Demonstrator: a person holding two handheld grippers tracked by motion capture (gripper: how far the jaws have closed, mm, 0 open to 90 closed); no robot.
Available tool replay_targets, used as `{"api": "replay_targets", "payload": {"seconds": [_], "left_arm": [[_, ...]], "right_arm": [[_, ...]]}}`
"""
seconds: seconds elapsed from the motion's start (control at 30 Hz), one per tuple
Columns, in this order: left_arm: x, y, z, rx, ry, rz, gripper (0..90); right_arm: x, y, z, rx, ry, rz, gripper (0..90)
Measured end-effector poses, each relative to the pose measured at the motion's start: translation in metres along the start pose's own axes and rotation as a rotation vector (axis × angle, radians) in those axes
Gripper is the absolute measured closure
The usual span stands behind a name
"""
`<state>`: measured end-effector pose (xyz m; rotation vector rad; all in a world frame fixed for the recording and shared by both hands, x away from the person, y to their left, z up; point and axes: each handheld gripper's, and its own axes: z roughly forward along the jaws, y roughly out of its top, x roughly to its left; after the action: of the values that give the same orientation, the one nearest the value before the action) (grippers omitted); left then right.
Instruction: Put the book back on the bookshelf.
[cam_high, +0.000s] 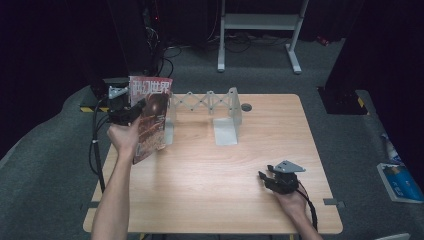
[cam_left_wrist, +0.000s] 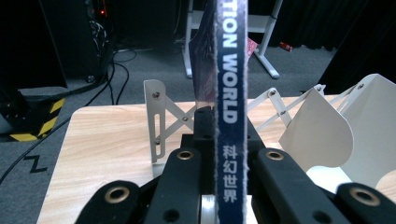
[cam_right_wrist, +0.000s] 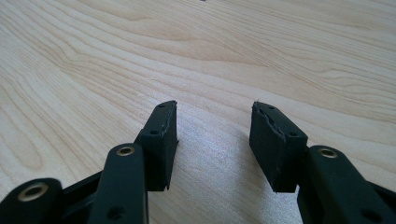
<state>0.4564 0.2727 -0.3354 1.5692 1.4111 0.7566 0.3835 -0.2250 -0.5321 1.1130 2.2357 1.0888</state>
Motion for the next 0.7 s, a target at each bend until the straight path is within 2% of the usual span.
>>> {"api": "replay_targets", "payload": {"seconds": [0.53,0.7], "left_arm": [[-0.002,-0.003,0.018,-0.031,-0.021,-0.007,83.7],[-0.005,-0.003,0.022,-0.049,-0.021,0.008,83.7]], "right_arm": [[0.0,0.0,0.0,0.0,-0.001,0.004,51.4],[0.0,0.0,0.0,0.0,-0.002,0.004,51.4]]}}
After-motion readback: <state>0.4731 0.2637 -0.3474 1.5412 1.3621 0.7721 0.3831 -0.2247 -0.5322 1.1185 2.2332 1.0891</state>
